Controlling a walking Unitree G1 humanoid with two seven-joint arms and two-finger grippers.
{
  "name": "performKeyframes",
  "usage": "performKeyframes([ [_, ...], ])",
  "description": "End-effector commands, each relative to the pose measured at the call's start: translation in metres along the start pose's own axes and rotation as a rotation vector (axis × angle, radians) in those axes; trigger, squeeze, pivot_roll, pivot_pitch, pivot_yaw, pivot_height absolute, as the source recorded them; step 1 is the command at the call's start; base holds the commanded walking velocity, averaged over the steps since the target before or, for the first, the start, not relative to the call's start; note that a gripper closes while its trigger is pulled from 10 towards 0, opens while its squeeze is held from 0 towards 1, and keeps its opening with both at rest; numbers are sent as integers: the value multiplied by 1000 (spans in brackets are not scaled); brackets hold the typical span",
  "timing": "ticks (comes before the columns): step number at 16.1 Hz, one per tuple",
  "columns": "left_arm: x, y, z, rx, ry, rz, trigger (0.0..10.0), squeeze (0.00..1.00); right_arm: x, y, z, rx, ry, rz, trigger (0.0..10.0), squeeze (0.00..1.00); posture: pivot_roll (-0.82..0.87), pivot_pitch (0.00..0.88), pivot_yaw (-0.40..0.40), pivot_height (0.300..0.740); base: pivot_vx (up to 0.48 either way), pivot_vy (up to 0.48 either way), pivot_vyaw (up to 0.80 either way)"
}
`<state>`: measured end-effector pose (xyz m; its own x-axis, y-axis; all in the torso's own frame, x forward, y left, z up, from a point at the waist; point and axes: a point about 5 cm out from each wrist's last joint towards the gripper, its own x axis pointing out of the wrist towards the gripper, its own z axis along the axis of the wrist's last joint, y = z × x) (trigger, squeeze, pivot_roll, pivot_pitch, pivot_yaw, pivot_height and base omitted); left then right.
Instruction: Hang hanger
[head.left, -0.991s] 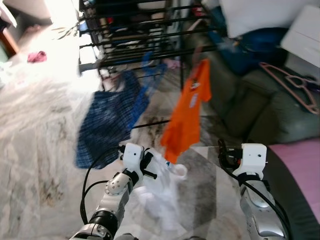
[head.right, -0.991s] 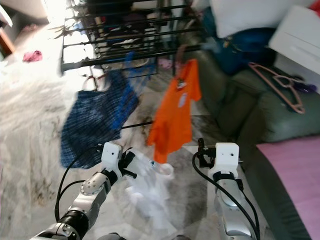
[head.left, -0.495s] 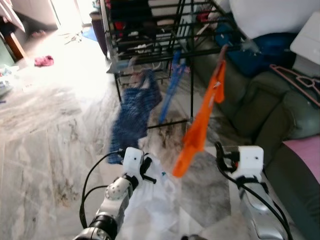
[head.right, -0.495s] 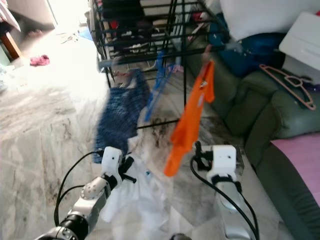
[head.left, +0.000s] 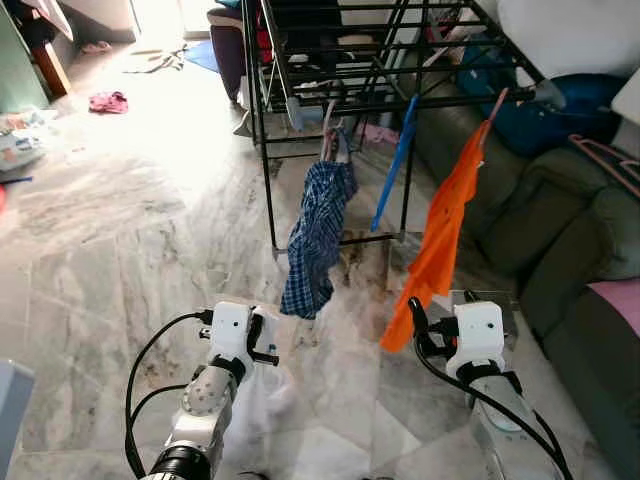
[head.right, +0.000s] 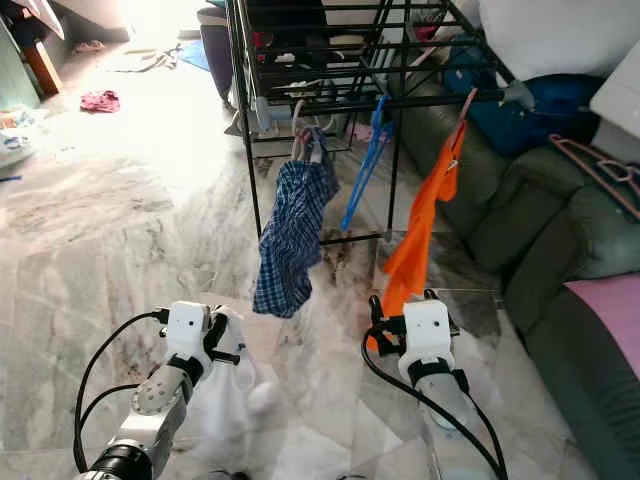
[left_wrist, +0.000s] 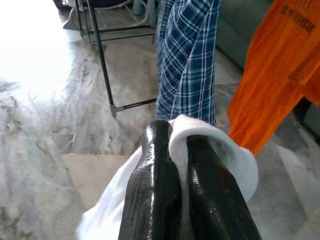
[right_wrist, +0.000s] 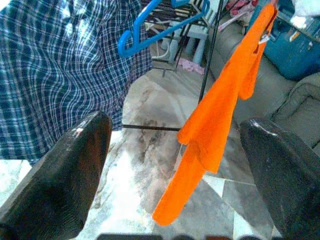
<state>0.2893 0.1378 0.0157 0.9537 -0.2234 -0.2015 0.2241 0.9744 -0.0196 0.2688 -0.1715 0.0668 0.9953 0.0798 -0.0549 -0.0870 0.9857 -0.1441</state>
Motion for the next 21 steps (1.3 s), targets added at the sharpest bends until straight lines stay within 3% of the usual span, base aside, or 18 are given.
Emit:
performKeyframes([
  [1, 1, -4, 6, -8, -48, -27, 10000, 0, 5, 0, 5, -15, -19, 17, 10000, 0, 17, 108, -64, 740, 0, 0, 0],
  [7, 7, -16, 16, 1, -76, -118, 10000, 0, 8, 3, 6, -3, -27, -2, 10000, 0, 16, 124, -32, 740, 218, 0, 0],
  [21, 9, -20, 15, -6, -60, -153, 10000, 0, 4, -1, 4, -11, -23, -28, 10000, 0, -4, 136, -23, 740, 352, 0, 0],
])
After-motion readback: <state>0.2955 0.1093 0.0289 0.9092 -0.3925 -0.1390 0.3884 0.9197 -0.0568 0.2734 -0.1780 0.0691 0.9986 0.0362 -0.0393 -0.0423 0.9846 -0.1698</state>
